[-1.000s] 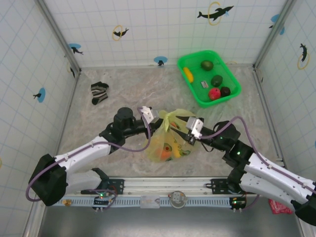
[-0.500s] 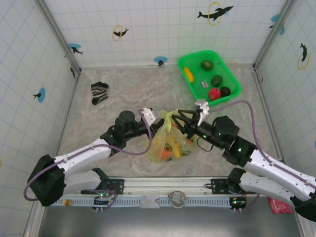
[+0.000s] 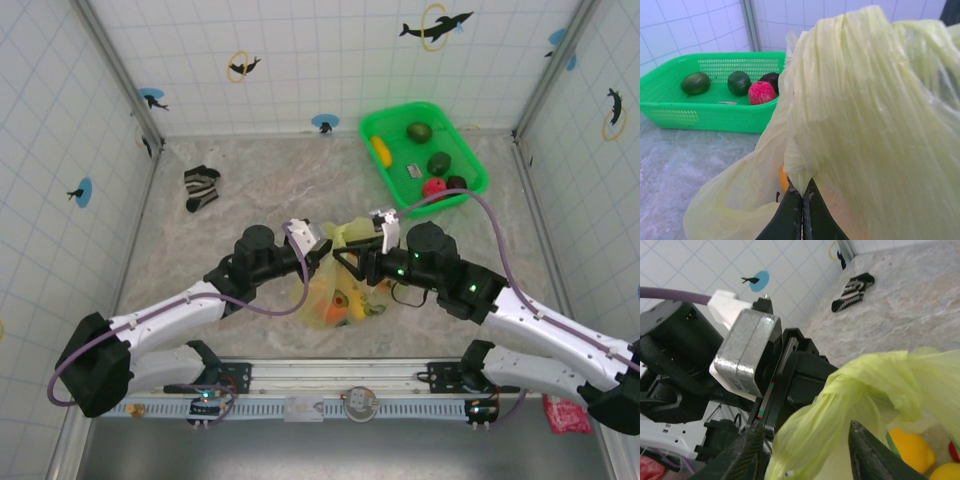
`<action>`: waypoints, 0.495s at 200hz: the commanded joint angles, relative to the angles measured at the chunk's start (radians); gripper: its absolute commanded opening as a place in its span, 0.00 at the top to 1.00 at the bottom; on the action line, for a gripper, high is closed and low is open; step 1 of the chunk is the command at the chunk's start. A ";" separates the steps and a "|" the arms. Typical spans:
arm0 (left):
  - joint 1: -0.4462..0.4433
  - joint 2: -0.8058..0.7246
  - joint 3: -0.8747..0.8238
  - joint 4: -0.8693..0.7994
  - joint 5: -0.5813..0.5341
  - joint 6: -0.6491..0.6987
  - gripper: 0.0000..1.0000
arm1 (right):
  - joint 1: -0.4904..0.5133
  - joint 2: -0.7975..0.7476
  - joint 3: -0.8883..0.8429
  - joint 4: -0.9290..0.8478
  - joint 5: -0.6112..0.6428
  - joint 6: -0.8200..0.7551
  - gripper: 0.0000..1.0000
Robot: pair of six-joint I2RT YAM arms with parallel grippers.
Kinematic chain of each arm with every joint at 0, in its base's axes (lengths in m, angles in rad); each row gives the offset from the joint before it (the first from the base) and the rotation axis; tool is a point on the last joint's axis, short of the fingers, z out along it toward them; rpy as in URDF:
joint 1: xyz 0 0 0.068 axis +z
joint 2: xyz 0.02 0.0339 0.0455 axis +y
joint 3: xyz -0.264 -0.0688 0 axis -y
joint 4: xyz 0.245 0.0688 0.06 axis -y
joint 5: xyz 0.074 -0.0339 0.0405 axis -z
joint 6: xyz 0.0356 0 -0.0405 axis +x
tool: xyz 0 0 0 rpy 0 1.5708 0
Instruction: Place the fake fruits into the plastic bag and tie a complex knot
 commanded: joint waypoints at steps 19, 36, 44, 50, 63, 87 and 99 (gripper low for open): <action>-0.008 -0.024 -0.007 -0.015 -0.015 0.024 1.00 | 0.005 0.006 0.022 -0.058 -0.007 -0.032 0.62; -0.008 -0.024 -0.009 -0.016 -0.026 0.028 1.00 | -0.002 -0.005 0.013 -0.055 0.020 -0.045 0.73; -0.008 -0.025 -0.011 -0.014 -0.030 0.030 1.00 | -0.006 -0.015 0.007 -0.053 0.036 -0.049 0.79; -0.008 -0.028 -0.012 -0.014 -0.035 0.030 1.00 | -0.012 -0.024 0.001 -0.051 0.046 -0.055 0.83; -0.008 -0.031 -0.012 -0.015 -0.045 0.035 1.00 | -0.027 -0.044 -0.006 -0.051 0.066 -0.060 0.91; -0.008 -0.053 -0.017 -0.016 -0.094 0.055 1.00 | -0.065 -0.073 -0.019 -0.055 0.074 -0.070 1.00; -0.008 -0.071 -0.025 -0.013 -0.135 0.067 1.00 | -0.087 -0.083 -0.024 -0.067 0.074 -0.076 1.00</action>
